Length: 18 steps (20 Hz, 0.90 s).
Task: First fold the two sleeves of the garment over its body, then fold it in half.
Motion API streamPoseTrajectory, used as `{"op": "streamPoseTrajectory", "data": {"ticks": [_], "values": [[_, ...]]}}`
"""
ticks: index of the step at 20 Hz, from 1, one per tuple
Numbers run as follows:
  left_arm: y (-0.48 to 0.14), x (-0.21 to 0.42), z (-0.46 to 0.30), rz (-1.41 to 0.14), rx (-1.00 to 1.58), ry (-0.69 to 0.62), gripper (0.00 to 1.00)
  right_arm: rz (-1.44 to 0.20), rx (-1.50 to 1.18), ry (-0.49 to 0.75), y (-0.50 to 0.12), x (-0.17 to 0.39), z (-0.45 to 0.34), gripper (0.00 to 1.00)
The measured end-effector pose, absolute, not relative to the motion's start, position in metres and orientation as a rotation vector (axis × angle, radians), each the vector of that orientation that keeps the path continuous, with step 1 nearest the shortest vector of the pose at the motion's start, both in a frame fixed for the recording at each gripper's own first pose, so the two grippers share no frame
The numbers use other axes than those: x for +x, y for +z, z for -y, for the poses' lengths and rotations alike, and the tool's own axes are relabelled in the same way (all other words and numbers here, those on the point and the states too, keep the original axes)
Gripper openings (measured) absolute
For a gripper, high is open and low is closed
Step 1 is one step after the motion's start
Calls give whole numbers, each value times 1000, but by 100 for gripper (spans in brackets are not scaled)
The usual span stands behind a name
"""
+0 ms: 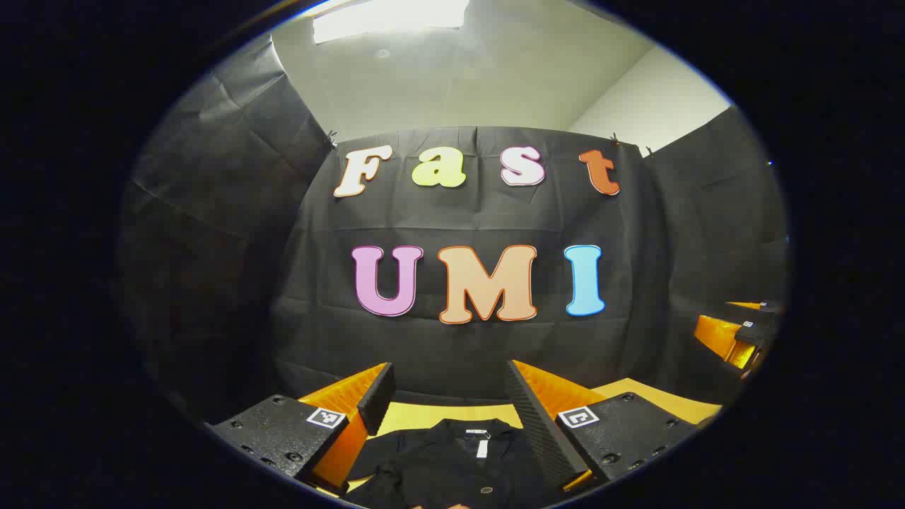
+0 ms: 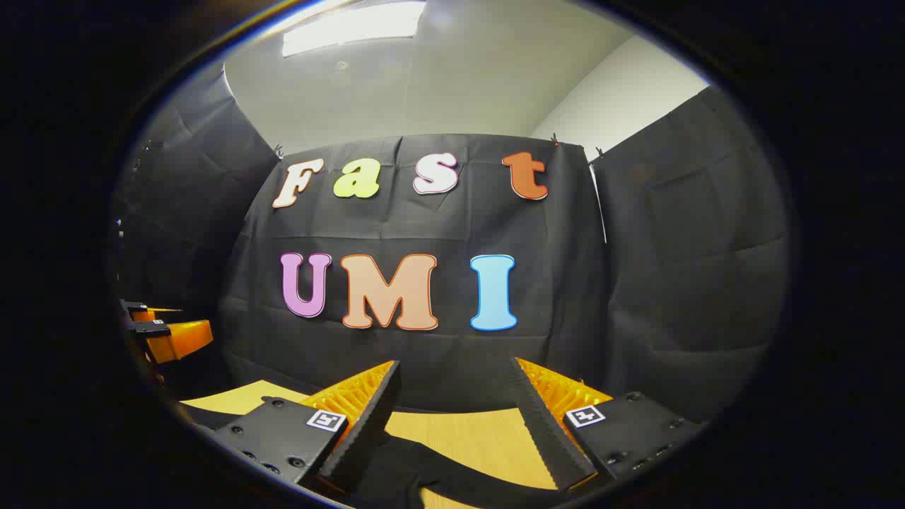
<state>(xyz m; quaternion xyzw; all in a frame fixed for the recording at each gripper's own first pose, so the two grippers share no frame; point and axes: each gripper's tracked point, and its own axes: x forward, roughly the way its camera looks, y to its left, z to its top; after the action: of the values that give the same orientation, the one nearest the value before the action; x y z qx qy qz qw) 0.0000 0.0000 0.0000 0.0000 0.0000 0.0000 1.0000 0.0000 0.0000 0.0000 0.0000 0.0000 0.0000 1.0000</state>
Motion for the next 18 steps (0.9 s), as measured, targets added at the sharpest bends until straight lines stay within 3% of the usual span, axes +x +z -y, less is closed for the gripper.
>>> {"op": "streamPoseTrajectory", "data": {"ticks": [3, 6, 7, 8, 13, 18], "values": [[0, -1, -2, -1, 1, 1, 92, 9, 11, -5, 1, -2, -1, 100], [0, -1, -10, 0, 11, 16, 92, -15, 27, -4, -7, -5, -6, 93], [1, -2, -12, 3, 13, 19, 92, -22, 33, 1, -9, -5, -10, 96], [2, -3, -14, 3, 17, 22, 92, -26, 36, 6, -10, -6, -13, 93], [0, -4, -25, -2, 27, 34, 92, -30, 30, 32, -13, -9, -28, 96], [-1, -5, -36, -3, 39, 44, 93, -59, 58, 40, -20, -10, -37, 93]]}}
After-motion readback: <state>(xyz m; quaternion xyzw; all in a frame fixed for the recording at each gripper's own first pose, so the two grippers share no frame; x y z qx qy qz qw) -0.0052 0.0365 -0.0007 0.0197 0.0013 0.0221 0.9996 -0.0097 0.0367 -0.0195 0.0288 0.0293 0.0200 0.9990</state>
